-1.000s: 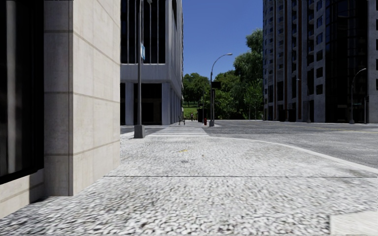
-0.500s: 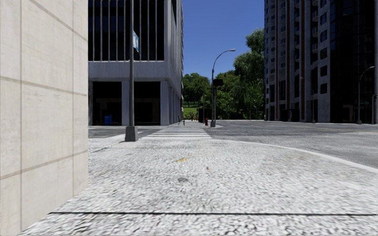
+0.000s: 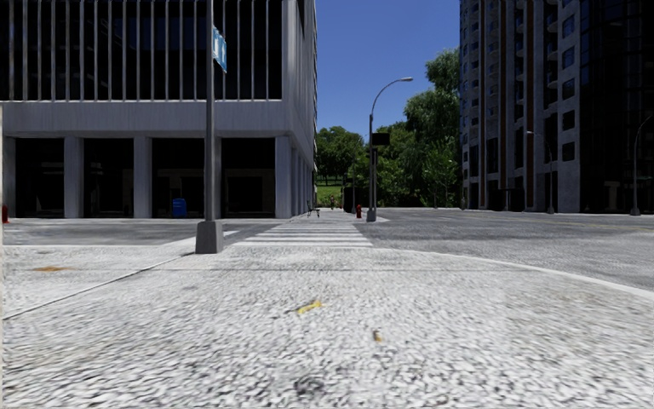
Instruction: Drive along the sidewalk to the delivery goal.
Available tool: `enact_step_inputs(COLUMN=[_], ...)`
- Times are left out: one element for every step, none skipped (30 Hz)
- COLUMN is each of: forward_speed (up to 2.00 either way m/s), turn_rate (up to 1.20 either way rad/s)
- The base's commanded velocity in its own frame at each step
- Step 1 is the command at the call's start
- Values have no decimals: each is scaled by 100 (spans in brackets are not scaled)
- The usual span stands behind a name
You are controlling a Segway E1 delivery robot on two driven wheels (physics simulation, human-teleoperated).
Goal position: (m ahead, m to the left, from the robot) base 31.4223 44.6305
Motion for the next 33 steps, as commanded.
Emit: enact_step_inputs(forward_speed=[200,200,200,200,200,200,200,200,200,200,200,200,200,200,200,200,200,200,200,200,200,200,200,200,200,200,200,200,200,200,200,200,200], turn_rate=[0,0,0,0,0,0,0,0,0,0,0,0,0,0,0,0,0,0,0,0,0,0,0,0,0,0,0,0,0,0,0,0,0])
